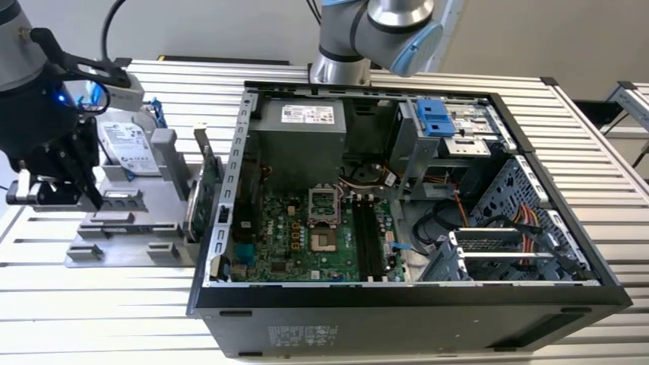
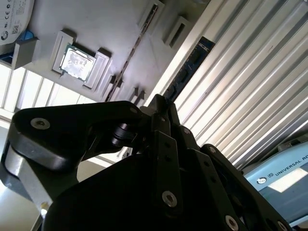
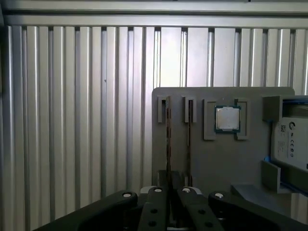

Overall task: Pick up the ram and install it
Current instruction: 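Pick up the ram and move it above insertion slot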

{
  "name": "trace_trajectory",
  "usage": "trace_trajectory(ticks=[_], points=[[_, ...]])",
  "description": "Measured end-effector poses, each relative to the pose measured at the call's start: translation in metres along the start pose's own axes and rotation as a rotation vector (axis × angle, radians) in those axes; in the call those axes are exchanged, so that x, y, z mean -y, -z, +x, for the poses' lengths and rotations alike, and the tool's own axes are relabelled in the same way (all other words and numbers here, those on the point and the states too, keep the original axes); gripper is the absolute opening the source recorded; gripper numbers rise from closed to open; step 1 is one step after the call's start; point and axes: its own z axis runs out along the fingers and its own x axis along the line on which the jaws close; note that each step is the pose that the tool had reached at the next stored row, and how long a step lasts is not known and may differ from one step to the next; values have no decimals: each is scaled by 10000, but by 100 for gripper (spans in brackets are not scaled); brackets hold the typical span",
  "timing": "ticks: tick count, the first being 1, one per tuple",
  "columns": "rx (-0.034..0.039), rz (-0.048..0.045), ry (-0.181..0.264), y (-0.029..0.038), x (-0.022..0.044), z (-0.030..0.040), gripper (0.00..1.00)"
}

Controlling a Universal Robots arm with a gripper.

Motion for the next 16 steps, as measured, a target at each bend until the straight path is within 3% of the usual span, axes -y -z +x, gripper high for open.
trace_trajectory(ticks=[16], points=[[-1,-1,0,162,-2,3,0]])
